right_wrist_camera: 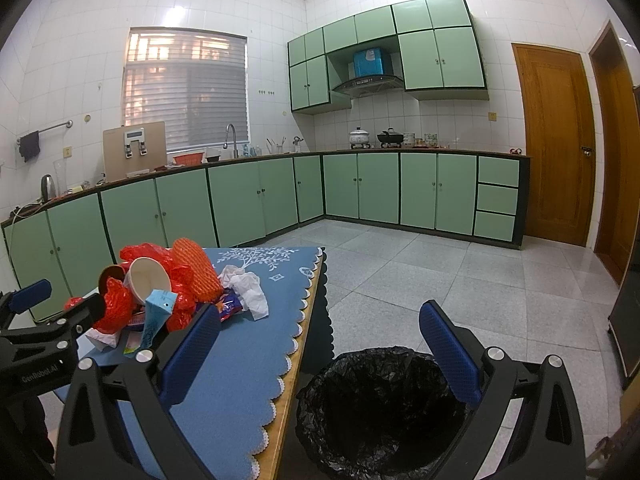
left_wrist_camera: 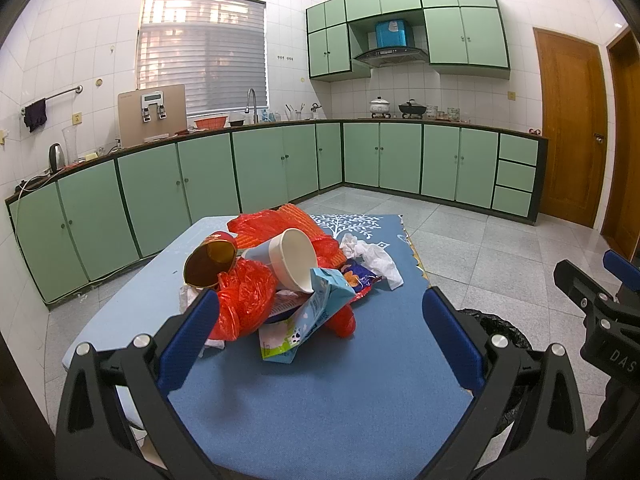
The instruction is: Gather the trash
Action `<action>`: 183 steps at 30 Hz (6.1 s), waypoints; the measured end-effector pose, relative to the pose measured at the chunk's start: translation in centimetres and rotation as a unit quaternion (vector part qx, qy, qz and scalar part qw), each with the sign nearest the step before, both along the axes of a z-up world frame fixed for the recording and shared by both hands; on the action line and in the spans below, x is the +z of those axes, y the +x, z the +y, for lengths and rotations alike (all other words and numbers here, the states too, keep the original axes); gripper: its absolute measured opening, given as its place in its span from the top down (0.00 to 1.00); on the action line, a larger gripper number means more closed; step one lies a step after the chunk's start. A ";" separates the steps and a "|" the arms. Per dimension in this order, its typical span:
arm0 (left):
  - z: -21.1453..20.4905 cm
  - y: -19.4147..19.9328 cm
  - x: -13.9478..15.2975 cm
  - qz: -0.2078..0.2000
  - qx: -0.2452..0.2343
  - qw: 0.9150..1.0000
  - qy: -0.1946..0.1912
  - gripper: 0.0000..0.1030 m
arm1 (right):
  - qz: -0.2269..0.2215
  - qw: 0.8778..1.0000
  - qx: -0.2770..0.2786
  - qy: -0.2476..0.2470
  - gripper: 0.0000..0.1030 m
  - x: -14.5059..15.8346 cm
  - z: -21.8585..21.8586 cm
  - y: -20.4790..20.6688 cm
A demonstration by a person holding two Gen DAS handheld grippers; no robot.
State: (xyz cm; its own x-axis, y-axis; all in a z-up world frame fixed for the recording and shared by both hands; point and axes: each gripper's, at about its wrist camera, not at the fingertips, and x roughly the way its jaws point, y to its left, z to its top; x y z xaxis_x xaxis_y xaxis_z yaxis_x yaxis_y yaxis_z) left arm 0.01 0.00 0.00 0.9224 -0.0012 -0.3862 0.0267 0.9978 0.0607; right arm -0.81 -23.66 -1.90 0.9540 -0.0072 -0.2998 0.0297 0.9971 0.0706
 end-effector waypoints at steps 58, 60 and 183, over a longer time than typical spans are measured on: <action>0.0 0.0 0.0 0.001 0.000 1.000 0.000 0.05 | 0.000 1.000 0.000 0.000 0.06 -0.2 0.0 0.1; 0.0 0.0 0.0 0.001 0.000 1.000 0.000 0.05 | 0.000 1.000 0.000 0.000 0.06 -0.2 0.0 0.1; -3.1 3.8 1.3 -0.037 -0.091 0.994 -0.048 0.96 | 0.035 0.996 0.008 0.087 0.69 1.4 -3.5 4.5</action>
State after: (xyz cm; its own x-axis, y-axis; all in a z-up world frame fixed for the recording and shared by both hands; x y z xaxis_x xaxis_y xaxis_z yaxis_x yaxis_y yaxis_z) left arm 3.82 -3.12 1.28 0.9297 -0.2034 -0.3070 0.2054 0.9783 -0.0262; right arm 3.73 -27.16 -0.45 0.9301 0.0649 -0.3614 0.0256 0.9704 0.2402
